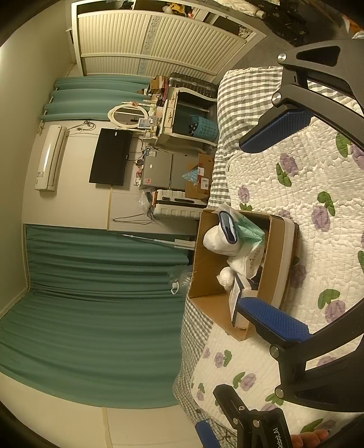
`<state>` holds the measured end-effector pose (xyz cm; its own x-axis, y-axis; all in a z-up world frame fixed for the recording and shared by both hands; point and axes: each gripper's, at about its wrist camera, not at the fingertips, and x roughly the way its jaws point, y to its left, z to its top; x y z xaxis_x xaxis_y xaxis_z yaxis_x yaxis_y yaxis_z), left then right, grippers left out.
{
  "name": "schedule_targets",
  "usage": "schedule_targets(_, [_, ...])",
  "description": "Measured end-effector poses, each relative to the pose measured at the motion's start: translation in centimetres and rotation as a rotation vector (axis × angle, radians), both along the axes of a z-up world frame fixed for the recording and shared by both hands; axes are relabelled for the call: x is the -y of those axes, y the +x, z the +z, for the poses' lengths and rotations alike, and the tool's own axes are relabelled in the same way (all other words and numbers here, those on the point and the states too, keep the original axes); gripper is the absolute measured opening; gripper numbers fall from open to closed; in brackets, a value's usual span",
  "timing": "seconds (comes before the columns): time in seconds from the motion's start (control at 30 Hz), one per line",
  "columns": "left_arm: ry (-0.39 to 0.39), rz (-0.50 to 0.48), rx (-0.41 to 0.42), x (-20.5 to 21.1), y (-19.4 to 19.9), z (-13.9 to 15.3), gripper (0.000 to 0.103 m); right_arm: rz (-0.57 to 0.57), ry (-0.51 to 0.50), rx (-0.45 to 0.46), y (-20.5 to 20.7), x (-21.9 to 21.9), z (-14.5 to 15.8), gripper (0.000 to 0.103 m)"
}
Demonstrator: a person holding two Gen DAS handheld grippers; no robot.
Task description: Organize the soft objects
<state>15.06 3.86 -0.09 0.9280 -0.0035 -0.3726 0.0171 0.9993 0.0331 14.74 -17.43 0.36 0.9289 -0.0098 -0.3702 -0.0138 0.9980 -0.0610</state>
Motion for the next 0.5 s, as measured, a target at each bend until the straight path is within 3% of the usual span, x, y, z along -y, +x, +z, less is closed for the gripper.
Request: schedule_targets(0.5, [-0.001, 0.002, 0.000, -0.08, -0.08, -0.11, 0.103, -0.002, -0.002, -0.003, 0.08, -0.07, -0.32, 0.103])
